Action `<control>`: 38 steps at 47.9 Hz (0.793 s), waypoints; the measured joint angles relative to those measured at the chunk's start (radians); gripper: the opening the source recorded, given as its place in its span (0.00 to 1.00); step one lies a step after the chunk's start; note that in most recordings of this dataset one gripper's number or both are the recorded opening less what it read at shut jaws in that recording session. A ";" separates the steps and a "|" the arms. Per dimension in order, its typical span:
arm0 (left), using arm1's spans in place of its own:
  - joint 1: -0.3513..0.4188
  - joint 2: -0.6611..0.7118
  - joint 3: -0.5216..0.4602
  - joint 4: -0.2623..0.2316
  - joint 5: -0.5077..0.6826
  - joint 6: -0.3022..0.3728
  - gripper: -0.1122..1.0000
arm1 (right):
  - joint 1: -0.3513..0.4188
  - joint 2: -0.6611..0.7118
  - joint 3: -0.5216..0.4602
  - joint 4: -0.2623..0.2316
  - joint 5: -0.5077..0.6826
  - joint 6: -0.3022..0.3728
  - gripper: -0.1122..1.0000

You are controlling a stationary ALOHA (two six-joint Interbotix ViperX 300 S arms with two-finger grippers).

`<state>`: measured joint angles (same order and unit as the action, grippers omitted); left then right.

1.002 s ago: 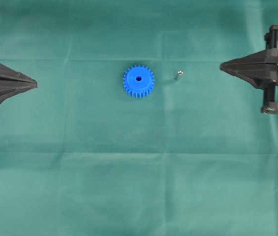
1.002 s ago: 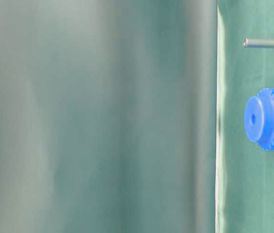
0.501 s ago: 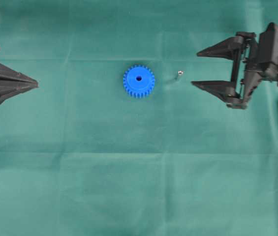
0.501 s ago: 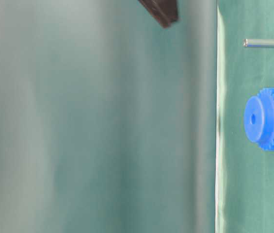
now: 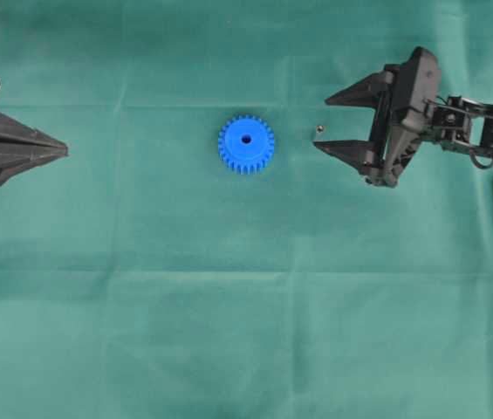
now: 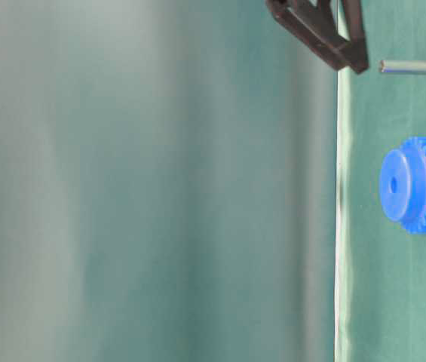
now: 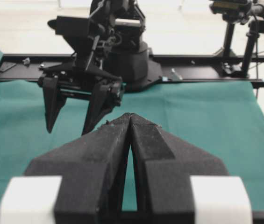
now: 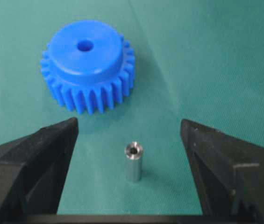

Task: Insert the shaft placed at a random location into the center hole of the medium gear at another random location.
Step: 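Move the right gripper left over the upright silver shaft, fingers open, then close the right gripper on the silver shaft and lift it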

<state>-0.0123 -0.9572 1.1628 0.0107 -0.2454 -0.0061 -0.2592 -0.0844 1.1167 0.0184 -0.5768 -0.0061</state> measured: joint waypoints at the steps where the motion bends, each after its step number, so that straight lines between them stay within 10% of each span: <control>1: -0.002 0.000 0.000 -0.002 0.002 0.002 0.10 | -0.002 0.008 -0.002 0.000 -0.002 0.000 0.91; 28: 0.000 0.000 0.000 -0.002 0.023 0.000 0.10 | -0.005 0.094 -0.028 0.005 -0.006 0.000 0.81; 38: 0.000 0.000 0.000 0.000 0.028 0.002 0.10 | -0.005 0.110 -0.035 0.003 -0.006 0.000 0.37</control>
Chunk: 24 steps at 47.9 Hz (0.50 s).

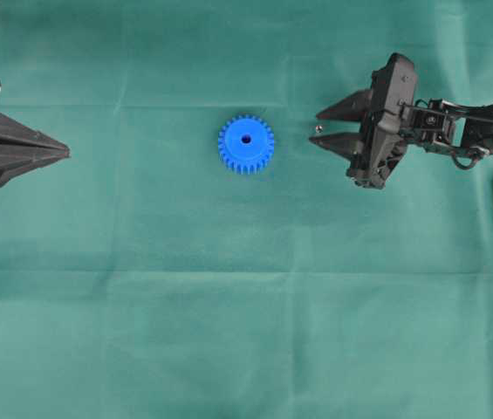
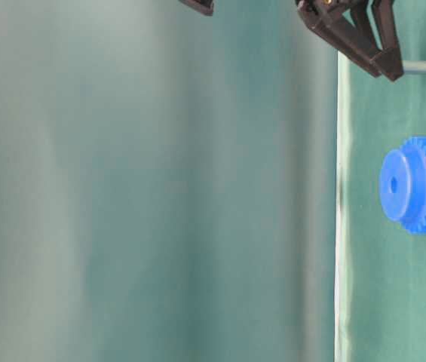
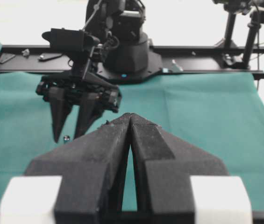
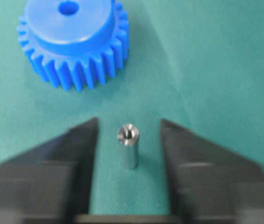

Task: Insert the shaft placed at a random location into the center hole of the medium gear at another random location.
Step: 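Close the right gripper on the silver shaft and lift it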

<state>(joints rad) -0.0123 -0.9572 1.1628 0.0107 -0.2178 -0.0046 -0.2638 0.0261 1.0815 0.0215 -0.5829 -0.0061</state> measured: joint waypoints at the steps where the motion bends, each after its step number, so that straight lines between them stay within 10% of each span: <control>1: 0.000 0.000 0.000 0.000 0.000 -0.002 0.10 | 0.000 0.002 0.000 0.002 0.000 0.000 0.32; 24: 0.000 0.000 0.000 0.000 0.002 -0.002 0.10 | 0.000 -0.009 -0.002 0.000 0.017 0.000 0.22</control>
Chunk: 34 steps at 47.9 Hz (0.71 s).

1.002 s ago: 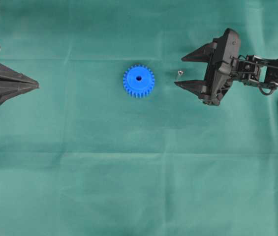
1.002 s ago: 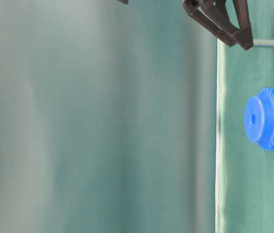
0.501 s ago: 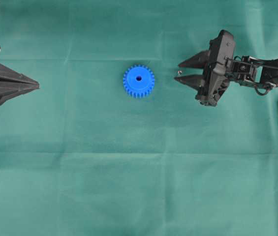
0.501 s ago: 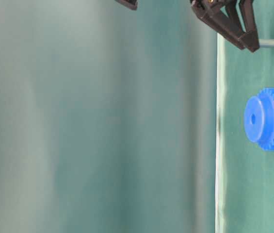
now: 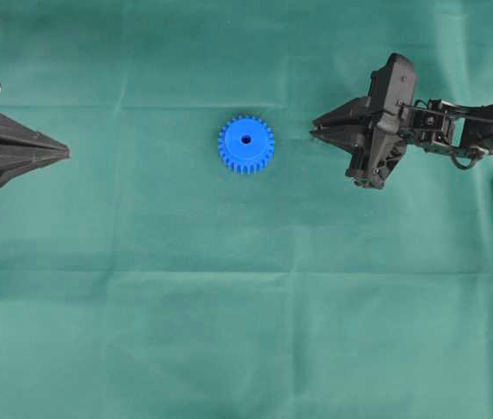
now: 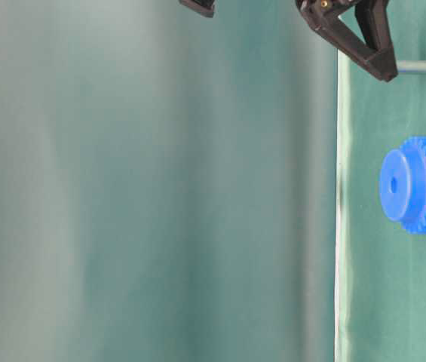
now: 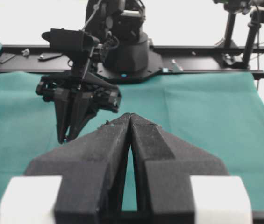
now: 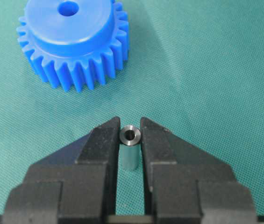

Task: Insert the shaft placed at a random location into the center hole of the medium gear at another random location.
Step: 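Close the right gripper on the silver shaft and lift it, then carry the shaft left and position it above the blue gear's center hole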

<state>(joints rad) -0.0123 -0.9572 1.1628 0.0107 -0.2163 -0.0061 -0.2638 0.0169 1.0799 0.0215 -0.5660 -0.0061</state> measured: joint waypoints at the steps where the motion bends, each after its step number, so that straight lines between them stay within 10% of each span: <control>1: 0.000 0.000 0.000 0.000 0.000 -0.002 0.10 | 0.000 -0.005 0.000 0.002 0.005 0.000 0.22; 34: 0.000 -0.005 0.000 0.000 0.000 -0.002 0.10 | 0.002 -0.227 -0.048 0.002 0.221 0.000 0.22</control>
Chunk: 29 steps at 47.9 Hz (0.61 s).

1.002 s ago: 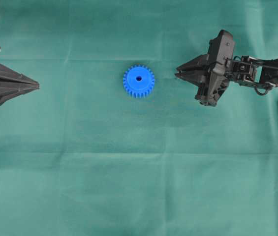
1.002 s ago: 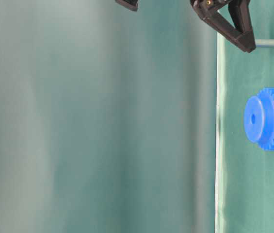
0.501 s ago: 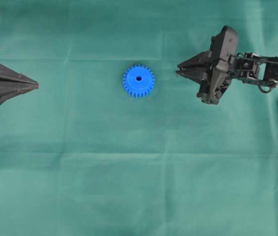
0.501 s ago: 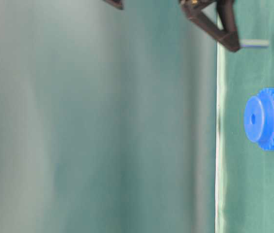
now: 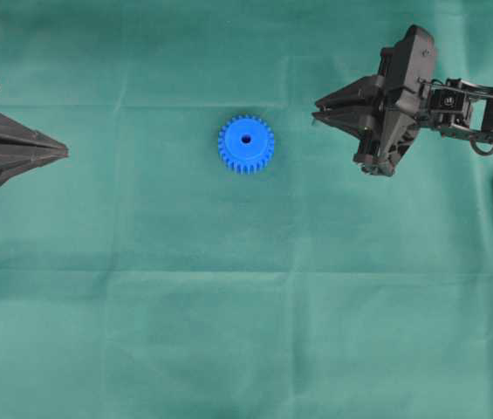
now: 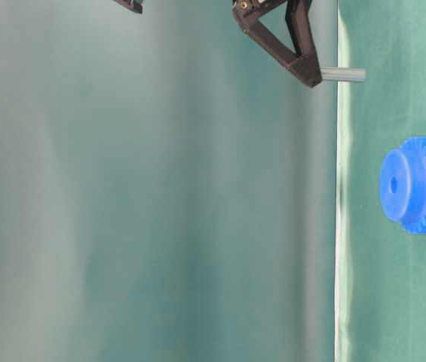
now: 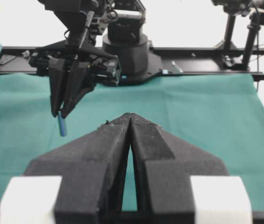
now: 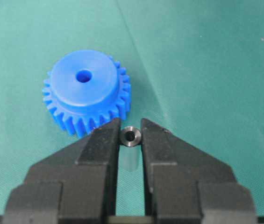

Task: Insert the shaft placed at a random location into the center hole of the medium gear at another random location.
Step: 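Carry the shaft left and position it above the blue gear's center hole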

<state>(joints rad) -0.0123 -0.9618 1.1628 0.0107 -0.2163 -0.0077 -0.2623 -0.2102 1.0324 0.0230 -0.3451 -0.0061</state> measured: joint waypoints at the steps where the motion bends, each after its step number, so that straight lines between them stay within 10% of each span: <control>1: 0.000 -0.002 0.000 -0.002 0.000 0.000 0.10 | -0.002 0.000 -0.002 -0.002 0.000 0.000 0.22; 29: 0.000 0.000 -0.002 0.000 0.000 0.002 0.10 | 0.029 0.080 -0.089 -0.002 0.000 0.000 0.22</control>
<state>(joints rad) -0.0123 -0.9618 1.1612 0.0107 -0.2163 -0.0061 -0.2332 -0.1304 0.9434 0.0215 -0.3451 -0.0061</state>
